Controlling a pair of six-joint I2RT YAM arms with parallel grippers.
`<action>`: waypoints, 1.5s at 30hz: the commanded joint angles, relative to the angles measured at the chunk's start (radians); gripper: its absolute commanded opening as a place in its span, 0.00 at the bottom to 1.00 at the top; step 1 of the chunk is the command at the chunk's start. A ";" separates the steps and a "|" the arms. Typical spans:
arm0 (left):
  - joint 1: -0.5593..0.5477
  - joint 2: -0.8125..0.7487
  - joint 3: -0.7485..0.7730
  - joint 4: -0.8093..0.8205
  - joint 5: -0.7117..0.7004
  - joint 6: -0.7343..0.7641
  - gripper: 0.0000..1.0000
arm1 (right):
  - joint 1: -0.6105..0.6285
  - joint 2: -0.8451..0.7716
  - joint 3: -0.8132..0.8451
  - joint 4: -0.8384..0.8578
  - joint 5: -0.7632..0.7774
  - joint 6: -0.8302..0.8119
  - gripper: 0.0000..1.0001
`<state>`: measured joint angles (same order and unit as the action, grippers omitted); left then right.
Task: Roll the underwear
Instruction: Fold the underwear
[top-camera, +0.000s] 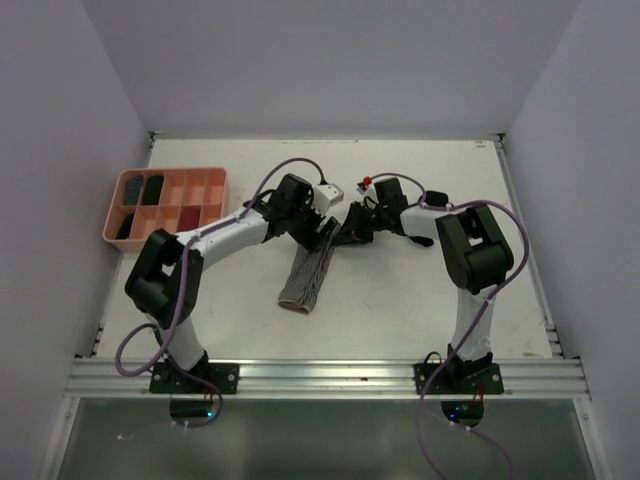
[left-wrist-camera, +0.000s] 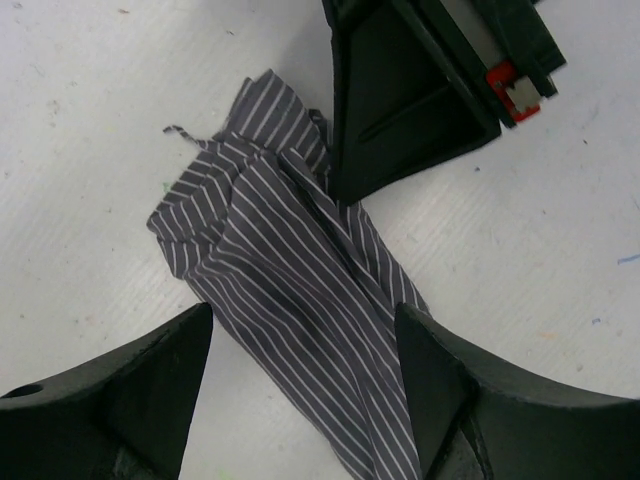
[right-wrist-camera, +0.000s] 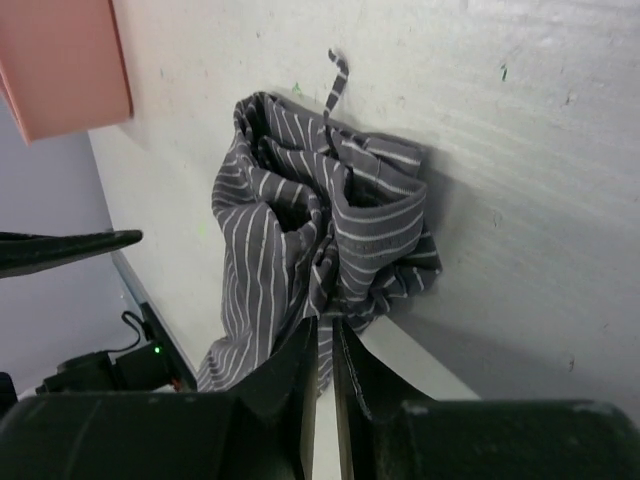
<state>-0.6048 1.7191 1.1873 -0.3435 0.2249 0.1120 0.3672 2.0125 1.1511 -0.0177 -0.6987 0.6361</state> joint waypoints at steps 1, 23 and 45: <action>-0.006 0.071 0.083 0.061 -0.051 -0.051 0.77 | -0.002 0.015 0.015 0.085 0.041 0.046 0.15; -0.012 0.249 0.198 0.035 0.019 -0.077 0.27 | -0.002 0.088 0.036 0.071 0.062 0.043 0.14; -0.015 0.277 0.192 0.067 0.151 -0.075 0.00 | -0.004 0.078 0.039 0.058 0.025 0.042 0.15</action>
<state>-0.6113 1.9766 1.3636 -0.3206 0.3294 0.0448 0.3660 2.0758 1.1721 0.0467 -0.6804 0.6827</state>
